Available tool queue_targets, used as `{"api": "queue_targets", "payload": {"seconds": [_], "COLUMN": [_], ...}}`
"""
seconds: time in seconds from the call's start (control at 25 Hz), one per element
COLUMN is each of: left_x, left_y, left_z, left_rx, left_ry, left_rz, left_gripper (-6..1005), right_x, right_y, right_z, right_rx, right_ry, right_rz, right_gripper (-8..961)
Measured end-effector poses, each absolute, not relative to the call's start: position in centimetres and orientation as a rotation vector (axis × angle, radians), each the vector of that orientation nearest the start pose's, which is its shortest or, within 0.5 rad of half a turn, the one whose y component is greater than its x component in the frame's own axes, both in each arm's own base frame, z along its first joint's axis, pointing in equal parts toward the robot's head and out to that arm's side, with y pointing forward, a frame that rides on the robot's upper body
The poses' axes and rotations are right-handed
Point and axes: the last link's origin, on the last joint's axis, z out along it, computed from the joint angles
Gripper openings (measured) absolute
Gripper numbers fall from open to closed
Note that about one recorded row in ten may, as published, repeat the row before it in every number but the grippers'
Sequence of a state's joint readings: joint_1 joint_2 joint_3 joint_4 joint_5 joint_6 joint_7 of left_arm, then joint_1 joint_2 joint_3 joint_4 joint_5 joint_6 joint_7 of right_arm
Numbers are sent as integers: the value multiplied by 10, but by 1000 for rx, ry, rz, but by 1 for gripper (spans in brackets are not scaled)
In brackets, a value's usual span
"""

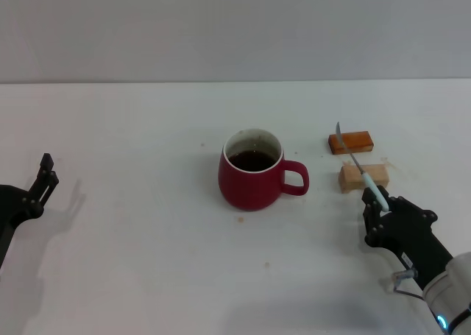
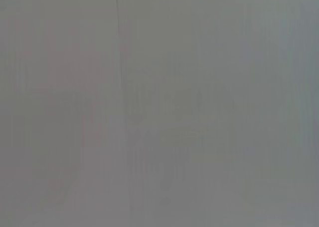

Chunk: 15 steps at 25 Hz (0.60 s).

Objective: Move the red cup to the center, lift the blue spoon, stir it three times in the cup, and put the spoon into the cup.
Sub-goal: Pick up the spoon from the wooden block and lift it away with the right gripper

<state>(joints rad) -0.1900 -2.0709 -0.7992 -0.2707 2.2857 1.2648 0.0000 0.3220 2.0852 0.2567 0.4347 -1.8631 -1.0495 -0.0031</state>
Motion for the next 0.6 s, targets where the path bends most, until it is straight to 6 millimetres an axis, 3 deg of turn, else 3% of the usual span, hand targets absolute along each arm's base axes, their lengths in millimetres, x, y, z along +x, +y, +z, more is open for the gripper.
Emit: {"api": "queue_targets", "payload": {"seconds": [0.32,0.6], "left_x": [-360,-360], "left_y": [254,253], "left_z": [-17,-17], "left_rx": [-1539,-1536], "left_ry": [-517,-517], "left_rz": [-599,-600], "left_gripper": [859,859], "right_x": [293,271], "right_y": [256,256], "right_z": [-102,-82], "right_rx": [-1831,-1832], "right_ry": [695,679], "right_rz": [691,769], "right_gripper": [130,130]}}
